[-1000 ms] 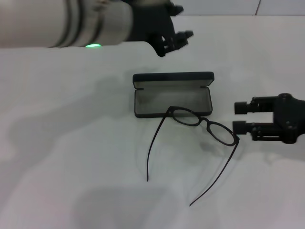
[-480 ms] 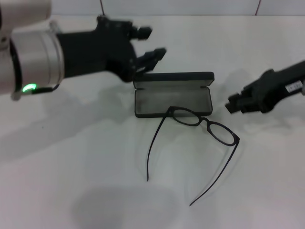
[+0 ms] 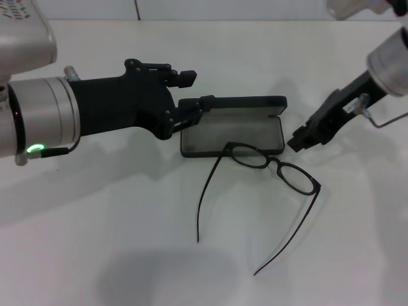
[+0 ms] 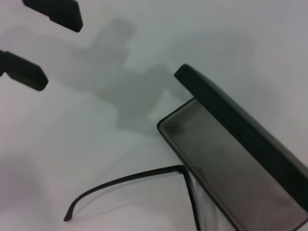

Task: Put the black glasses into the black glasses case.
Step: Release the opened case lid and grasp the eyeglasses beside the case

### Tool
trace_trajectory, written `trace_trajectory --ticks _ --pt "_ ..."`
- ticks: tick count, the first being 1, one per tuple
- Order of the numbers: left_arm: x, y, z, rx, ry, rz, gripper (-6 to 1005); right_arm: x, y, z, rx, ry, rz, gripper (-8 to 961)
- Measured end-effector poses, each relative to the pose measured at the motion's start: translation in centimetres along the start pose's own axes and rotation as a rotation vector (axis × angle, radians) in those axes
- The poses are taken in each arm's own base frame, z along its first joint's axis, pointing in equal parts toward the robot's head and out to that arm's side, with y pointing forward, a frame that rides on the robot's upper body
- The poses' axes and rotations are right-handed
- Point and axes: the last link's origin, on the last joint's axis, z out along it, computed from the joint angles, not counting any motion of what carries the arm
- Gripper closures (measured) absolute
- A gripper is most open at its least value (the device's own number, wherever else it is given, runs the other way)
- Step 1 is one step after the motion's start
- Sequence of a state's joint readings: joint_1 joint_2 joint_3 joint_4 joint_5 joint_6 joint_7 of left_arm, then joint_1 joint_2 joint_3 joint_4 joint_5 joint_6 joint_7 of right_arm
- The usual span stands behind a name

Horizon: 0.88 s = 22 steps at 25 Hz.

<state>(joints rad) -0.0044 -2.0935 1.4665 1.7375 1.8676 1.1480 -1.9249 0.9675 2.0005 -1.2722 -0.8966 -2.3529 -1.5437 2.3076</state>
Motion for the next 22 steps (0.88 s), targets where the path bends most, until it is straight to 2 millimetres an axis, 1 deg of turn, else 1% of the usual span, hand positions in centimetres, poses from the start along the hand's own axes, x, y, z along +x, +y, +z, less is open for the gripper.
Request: trace_trajectory --ticks 5,8,12,16,17,20,22 --pt "-0.2 0.0 0.1 -0.005 -0.003 -0.007 554 -1.1 0.3 0.7 -0.002 0.032 -0.01 758" --pt "-0.4 -0.1 0.0 -0.002 -0.004 -0.012 555 -0.9 0.2 1.4 -0.009 0.044 0.01 711" --pt "-0.5 -0.5 -0.5 0.006 0.017 -0.044 556 -0.5 0.1 1.7 -0.013 0.046 0.025 633" --pt "-1.5 -1.4 -2.2 -0.03 0.109 -0.121 554 -0.2 0.0 2.3 -0.014 0.049 0.037 542" --pt "-1.6 -1.4 -2.4 -0.047 0.132 -0.133 555 -0.3 0.0 2.4 -0.013 0.049 0.039 543" --pt "-3.1 -1.6 -4.3 -0.121 0.258 -0.178 556 -0.4 -0.1 2.7 -0.01 0.045 0.043 545" --pt "-4.0 -1.4 -5.0 -0.164 0.307 -0.181 557 -0.6 0.0 2.8 -0.01 0.043 0.044 547"
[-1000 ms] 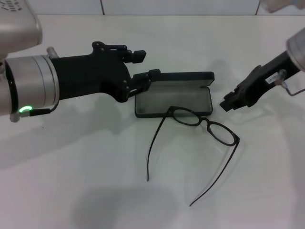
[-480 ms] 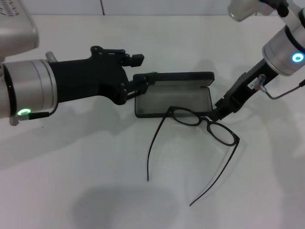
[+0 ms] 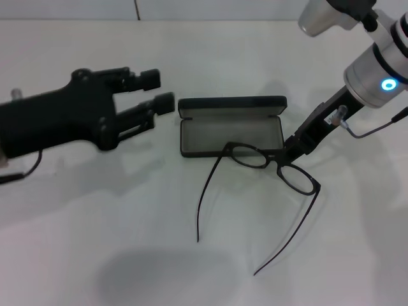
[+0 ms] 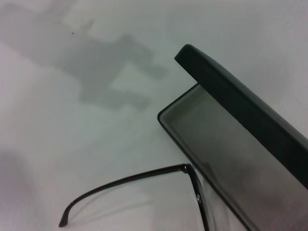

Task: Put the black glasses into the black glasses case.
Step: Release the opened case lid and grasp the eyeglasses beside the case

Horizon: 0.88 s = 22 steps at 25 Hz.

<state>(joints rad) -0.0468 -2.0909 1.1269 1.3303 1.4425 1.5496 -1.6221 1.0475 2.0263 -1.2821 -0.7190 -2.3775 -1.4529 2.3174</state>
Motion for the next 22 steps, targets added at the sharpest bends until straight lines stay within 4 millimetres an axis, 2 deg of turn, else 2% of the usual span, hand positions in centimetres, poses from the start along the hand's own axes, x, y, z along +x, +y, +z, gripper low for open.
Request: trace_trajectory --ticks 8,18,22 --pt "-3.7 1.2 -1.5 -0.124 0.062 -0.028 567 -0.3 0.0 1.3 -0.009 0.035 0.027 555" --pt "-5.7 1.7 -2.2 -0.11 0.084 -0.053 586 -0.2 -0.3 1.8 0.01 0.034 0.041 560" --pt "-5.9 1.5 -2.1 -0.105 0.093 -0.067 594 -0.1 -0.4 2.1 0.007 0.031 0.045 604"
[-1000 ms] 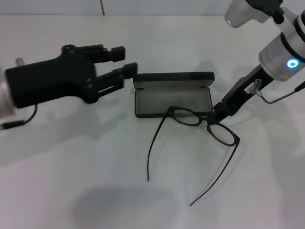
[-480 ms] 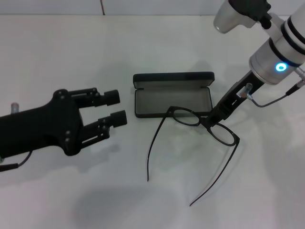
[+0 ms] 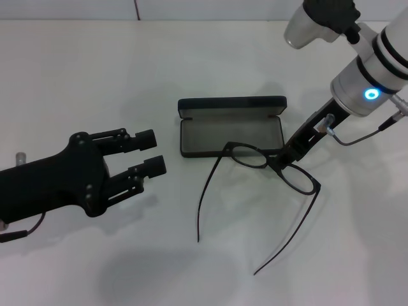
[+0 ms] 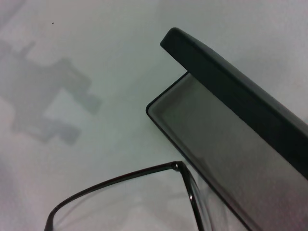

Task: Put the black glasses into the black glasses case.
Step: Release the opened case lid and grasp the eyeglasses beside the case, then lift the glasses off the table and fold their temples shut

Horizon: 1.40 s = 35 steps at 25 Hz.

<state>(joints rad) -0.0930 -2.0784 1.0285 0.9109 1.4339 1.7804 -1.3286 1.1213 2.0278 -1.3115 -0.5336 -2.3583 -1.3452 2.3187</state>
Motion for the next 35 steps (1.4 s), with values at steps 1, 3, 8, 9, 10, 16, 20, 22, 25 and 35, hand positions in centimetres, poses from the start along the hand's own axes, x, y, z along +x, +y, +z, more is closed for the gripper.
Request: trace_trajectory --ticks 1,3,8,9,10,16,20,22,25,35 --pt "0.0 0.0 0.0 0.0 0.002 -0.003 596 0.0 0.0 0.0 0.001 -0.002 -0.003 615" --pt "-0.1 -0.1 0.1 0.0 0.004 -0.01 599 -0.1 0.1 0.4 0.001 -0.006 -0.012 636" --pt "-0.5 -0.1 0.1 -0.001 -0.002 -0.025 609 -0.2 0.3 0.8 0.011 -0.009 -0.03 682" --pt "-0.5 -0.1 0.1 -0.001 -0.002 -0.026 611 -0.2 0.4 0.9 0.011 -0.01 -0.033 684" --pt "-0.5 -0.1 0.1 -0.001 -0.003 -0.027 613 -0.3 0.5 1.0 0.008 -0.013 -0.037 685" --pt "-0.7 0.1 0.1 0.002 -0.001 -0.033 624 -0.4 0.6 1.2 0.01 -0.017 -0.065 696" --pt "-0.8 0.1 0.0 0.006 -0.001 -0.036 632 0.1 0.7 0.9 0.004 -0.058 -0.09 783" --pt "-0.8 0.1 0.0 0.006 0.002 -0.037 636 0.5 0.7 0.6 0.004 -0.076 -0.097 840" --pt "-0.7 0.2 0.0 0.003 0.01 -0.042 642 1.5 1.2 -0.4 -0.001 -0.12 -0.119 869" --pt "0.2 2.2 0.4 -0.14 0.187 -0.04 681 6.2 3.3 -4.6 -0.115 -0.535 -0.27 880"
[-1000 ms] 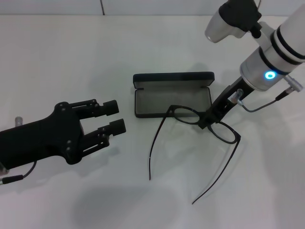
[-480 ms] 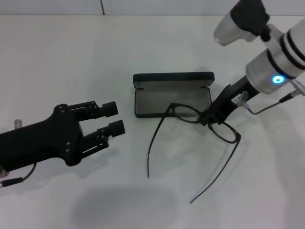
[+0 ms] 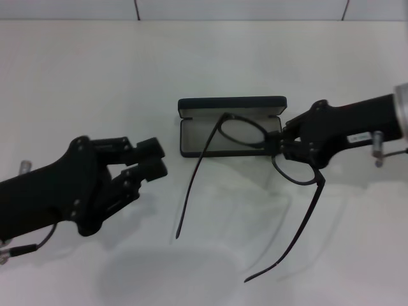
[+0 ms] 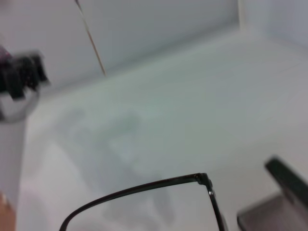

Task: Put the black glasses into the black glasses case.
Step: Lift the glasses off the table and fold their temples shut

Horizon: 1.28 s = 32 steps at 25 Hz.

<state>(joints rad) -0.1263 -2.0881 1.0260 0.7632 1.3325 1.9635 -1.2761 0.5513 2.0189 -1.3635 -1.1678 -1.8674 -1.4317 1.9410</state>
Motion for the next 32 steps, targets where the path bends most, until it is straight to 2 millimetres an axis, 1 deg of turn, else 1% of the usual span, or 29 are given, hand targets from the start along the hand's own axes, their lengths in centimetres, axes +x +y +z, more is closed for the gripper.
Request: trace_trajectory --ticks 4,7,9,12,16,19,22,25,29,32 --pt "0.8 -0.7 1.6 -0.073 0.076 -0.007 730 1.0 0.7 -1.7 -0.032 -0.166 -0.031 881" --pt "1.3 -1.1 2.9 -0.136 0.091 -0.006 767 1.2 1.1 -2.5 -0.049 -0.293 -0.063 881" --pt "1.3 -1.1 3.7 -0.175 0.082 -0.011 850 1.2 1.1 -2.7 -0.053 -0.33 -0.069 881" --pt "1.1 -1.0 5.7 -0.274 0.045 -0.031 975 1.0 0.8 -2.5 -0.061 -0.347 -0.082 881" --pt "0.8 -0.8 7.7 -0.371 0.012 -0.051 973 0.2 0.6 -1.5 -0.098 -0.344 -0.106 882" --pt "0.8 -1.1 8.7 -0.398 0.012 -0.07 972 -0.2 0.7 -0.9 -0.125 -0.347 -0.125 882" --pt "0.6 -1.3 9.0 -0.396 0.014 -0.078 972 -0.7 0.7 -0.5 -0.141 -0.352 -0.134 882" --pt "0.5 -1.4 9.0 -0.389 0.016 -0.074 972 -1.1 0.9 -0.3 -0.158 -0.394 -0.143 881" --pt "0.3 -1.4 9.0 -0.387 0.018 -0.078 972 -1.2 0.9 -0.3 -0.166 -0.412 -0.145 881" --pt "0.5 -1.3 9.0 -0.382 0.039 -0.075 972 -0.9 0.9 -0.4 -0.16 -0.415 -0.134 881"
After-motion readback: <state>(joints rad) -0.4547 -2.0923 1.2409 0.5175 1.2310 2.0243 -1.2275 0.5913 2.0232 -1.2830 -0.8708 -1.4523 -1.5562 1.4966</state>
